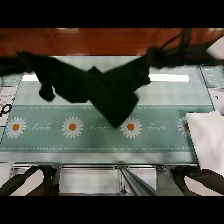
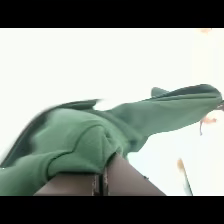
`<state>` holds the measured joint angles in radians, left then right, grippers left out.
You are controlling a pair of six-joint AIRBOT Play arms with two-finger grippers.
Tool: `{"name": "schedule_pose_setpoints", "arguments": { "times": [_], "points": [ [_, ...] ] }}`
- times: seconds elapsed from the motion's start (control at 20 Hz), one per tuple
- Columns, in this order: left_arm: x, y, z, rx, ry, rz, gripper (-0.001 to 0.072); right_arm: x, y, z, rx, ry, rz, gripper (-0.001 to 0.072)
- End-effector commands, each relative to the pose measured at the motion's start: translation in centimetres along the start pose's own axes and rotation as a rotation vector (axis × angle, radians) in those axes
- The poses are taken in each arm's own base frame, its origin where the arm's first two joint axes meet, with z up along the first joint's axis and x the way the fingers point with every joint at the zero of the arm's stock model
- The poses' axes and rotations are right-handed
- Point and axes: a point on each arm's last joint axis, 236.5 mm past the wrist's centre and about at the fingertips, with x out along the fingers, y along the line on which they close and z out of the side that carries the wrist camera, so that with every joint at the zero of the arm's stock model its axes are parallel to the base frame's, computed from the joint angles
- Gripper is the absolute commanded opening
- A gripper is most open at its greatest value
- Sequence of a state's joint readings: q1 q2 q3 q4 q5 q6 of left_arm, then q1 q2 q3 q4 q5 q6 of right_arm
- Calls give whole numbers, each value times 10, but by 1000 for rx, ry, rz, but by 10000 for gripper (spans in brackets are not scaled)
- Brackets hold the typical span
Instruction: Fold the shirts.
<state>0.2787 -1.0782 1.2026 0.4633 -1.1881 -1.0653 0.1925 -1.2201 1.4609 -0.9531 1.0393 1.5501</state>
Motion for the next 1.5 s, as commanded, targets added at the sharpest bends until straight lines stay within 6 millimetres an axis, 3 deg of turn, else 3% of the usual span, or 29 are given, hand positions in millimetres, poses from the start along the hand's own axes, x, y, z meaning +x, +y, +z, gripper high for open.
{"name": "schedule_pose_setpoints", "arguments": {
  "times": [0.0,0.15,0.3,0.5,0.65,0.75,0.85,1.0,1.1,1.2,1.35,1.45],
  "points": [
    [-66,-94,89,222,-214,-19,19,-139,29,73,-211,-217,-198,21],
    [-117,-158,119,395,-347,7,20,-232,68,82,-323,-374,-266,21],
    [-161,-186,121,497,-438,127,20,-296,82,66,-363,-484,-331,21],
    [-194,-200,86,595,-425,291,20,-349,86,37,-372,-549,-397,21],
    [-184,-202,47,597,-339,265,20,-353,78,6,-341,-465,-419,21],
    [-159,-183,11,543,-210,216,20,-336,65,-7,-309,-399,-426,22],
    [-128,-146,-30,440,-55,180,20,-300,37,-21,-268,-272,-452,22],
    [-78,-78,-96,241,163,151,20,-224,-15,-38,-203,-83,-478,20],
    [-50,-30,-129,119,231,167,20,-167,-51,-45,-163,14,-481,20],
    [-28,13,-135,62,196,217,20,-106,-77,-44,-132,102,-446,20],
    [-7,64,-92,47,43,319,20,-17,-101,-33,-76,195,-351,20],
    [8,86,-80,-3,21,336,20,33,-119,-24,-26,230,-316,21]
  ]
}}
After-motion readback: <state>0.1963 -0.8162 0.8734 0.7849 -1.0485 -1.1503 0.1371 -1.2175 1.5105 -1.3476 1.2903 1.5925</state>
